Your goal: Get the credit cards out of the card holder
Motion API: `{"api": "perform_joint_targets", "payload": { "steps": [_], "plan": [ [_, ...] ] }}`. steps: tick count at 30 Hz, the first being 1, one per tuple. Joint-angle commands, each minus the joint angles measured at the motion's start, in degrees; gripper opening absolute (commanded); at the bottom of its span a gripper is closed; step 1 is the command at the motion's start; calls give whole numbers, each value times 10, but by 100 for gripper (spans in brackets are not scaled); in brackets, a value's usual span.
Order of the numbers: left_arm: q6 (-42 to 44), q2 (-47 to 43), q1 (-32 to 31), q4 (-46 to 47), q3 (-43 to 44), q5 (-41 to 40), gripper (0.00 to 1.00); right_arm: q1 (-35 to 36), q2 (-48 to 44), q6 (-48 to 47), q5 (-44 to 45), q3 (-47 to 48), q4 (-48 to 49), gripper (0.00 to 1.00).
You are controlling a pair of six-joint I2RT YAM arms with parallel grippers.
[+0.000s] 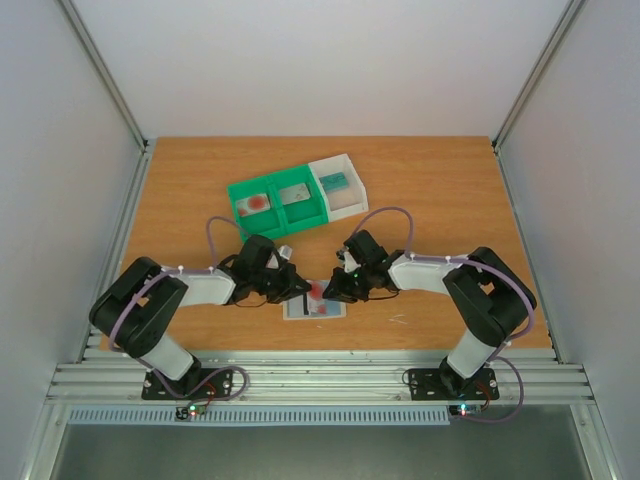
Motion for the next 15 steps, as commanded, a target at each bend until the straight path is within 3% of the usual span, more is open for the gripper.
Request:
{"api": "perform_joint_targets", "payload": {
  "steps": [1,8,15],
  "plan": [
    [28,-33,2,-47,14,-27,0,4,-12,-8,37,-13,-38,14],
    [65,-89,11,-133,32,-66,0,4,-49,-34,34,-12,-40,15],
    [123,-160,16,-264,74,-89,0,3,-136,-118,56,24,-116,19]
  ]
}}
